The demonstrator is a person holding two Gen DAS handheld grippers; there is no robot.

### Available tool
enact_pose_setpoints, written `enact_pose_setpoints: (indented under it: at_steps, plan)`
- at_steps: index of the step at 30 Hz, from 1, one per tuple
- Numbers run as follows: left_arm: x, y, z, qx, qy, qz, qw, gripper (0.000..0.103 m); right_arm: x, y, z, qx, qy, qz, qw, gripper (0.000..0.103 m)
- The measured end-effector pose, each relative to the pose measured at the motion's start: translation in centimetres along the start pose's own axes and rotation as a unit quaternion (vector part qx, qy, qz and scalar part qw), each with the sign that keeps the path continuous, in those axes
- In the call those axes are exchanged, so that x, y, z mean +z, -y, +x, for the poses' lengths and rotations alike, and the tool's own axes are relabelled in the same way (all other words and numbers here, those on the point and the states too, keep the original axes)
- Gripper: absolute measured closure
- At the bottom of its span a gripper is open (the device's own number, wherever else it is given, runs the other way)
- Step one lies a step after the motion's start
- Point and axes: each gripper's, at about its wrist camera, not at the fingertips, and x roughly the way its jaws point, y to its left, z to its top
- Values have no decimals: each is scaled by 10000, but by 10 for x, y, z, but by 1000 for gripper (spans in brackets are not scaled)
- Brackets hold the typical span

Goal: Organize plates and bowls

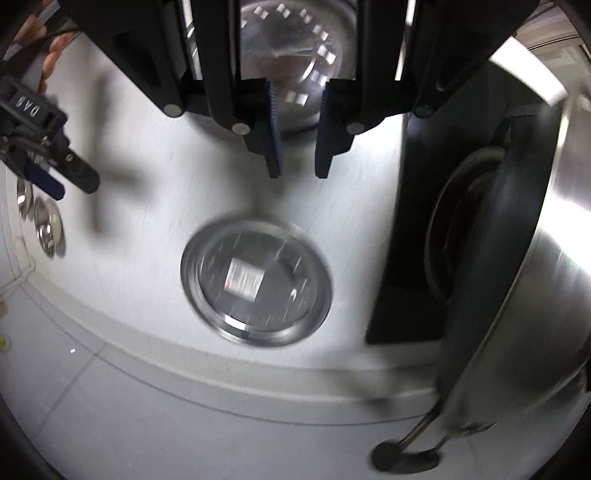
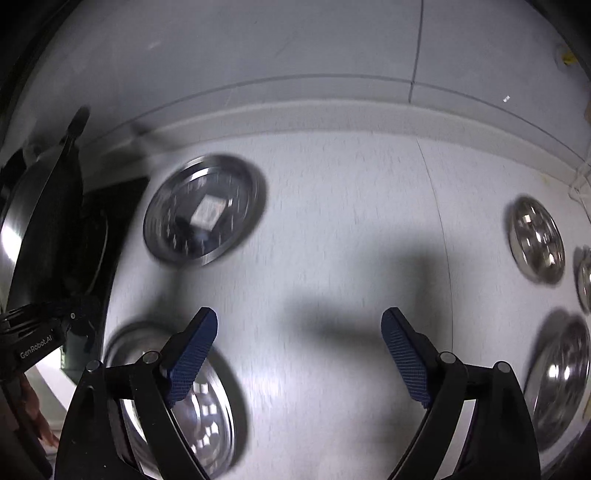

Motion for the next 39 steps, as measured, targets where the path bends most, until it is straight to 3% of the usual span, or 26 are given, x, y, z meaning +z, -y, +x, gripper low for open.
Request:
enact_pose_setpoints:
  at_steps: [8,17,19,21,24,34,39]
  plan:
    - [69,5,49,100,-211,-326,9992,85,74,-11,62,356,-152,216,9990,16]
    - [104,-18,94,216,-546,-908,9941,85,104,-25,125,241,-520,299,9979,16]
    - [107,-21,99,240,-542,-932,9939,86,106,-27,131,184,-547,281,9979,26]
    - [111,-23,103,194,-596,-874,9942,89,106,-31,138,52,-659,208,9976,67]
    - [110,-27,117,3,-787,-883,9930,103,104,-39,144,55,-781,91,9969,92]
    - [95,-23,112,-265,-792,-696,9941,103,77,-49,136,308,-939,1,9951,94]
    - [102,-46,85,-77,-240,-825,9963,100,63,-46,130,258,-940,30,9952,94]
